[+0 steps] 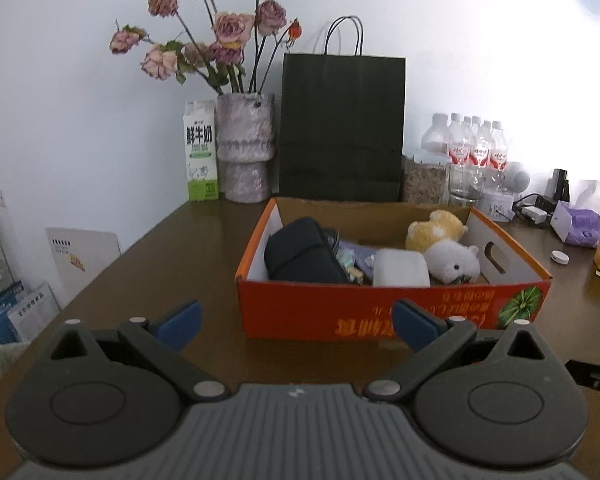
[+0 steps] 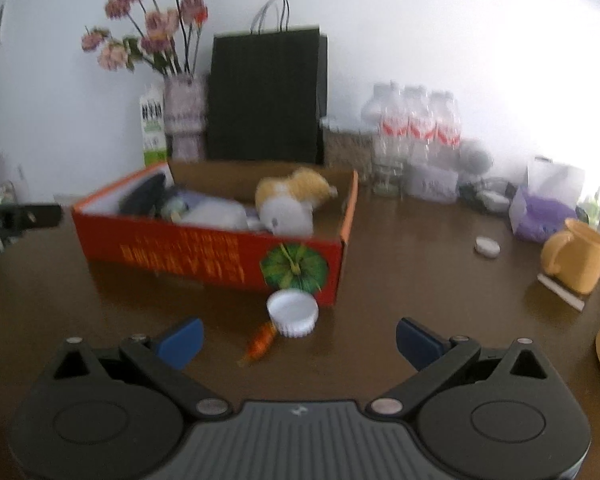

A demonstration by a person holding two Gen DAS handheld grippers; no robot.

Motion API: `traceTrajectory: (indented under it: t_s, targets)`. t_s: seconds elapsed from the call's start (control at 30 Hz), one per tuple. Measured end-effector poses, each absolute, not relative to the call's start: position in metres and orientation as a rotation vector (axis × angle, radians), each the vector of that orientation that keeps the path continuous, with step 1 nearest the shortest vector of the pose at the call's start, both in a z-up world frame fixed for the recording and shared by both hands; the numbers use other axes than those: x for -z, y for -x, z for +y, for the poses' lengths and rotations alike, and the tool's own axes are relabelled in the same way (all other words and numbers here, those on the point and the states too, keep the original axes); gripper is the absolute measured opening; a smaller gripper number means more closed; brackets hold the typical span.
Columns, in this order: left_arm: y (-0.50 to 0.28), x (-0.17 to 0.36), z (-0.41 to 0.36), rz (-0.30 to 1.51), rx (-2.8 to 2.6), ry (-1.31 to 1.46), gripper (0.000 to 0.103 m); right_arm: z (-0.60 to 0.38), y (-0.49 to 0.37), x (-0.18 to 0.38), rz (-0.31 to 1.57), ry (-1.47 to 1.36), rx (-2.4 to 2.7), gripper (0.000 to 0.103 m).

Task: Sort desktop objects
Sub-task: 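Withdraw both grippers from the box toward the table, then grasp the orange fish item with the right gripper while left grasps the white cap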

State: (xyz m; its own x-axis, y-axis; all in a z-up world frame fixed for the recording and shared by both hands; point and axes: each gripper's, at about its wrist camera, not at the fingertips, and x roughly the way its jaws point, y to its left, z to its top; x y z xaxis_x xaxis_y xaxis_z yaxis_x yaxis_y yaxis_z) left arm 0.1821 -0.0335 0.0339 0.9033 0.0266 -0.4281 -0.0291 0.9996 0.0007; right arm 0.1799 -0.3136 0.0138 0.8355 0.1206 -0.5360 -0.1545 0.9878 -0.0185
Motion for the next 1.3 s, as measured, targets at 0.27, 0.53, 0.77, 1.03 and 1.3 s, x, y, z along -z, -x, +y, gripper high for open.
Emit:
traceTrajectory:
  t_s: [0.27,0.53,0.77,1.03,1.3]
  targets:
    - [-0.184,-0.017,-0.031,0.498,-0.024,-0.01,0.103,-0.319,-0.199,0.001,0.612,0.032,-0.137,0.093]
    - [-0.184,-0.009,-0.029,0.52,-0.025,-0.012,0.103,-0.297,-0.224,0.012,0.676,0.023,-0.21,0.063]
    - [-0.185,-0.003,-0.026,0.538,-0.026,-0.001,0.103,-0.289,-0.231,0.019,0.709,0.031,-0.222,0.019]
    - [-0.184,-0.005,-0.041,0.537,0.005,-0.022,0.103,-0.295,-0.229,0.019,0.695,0.013,-0.231,0.012]
    - [-0.189,-0.009,-0.072,0.538,0.053,-0.042,0.103,-0.313,-0.222,0.008,0.639,-0.008,-0.234,0.011]
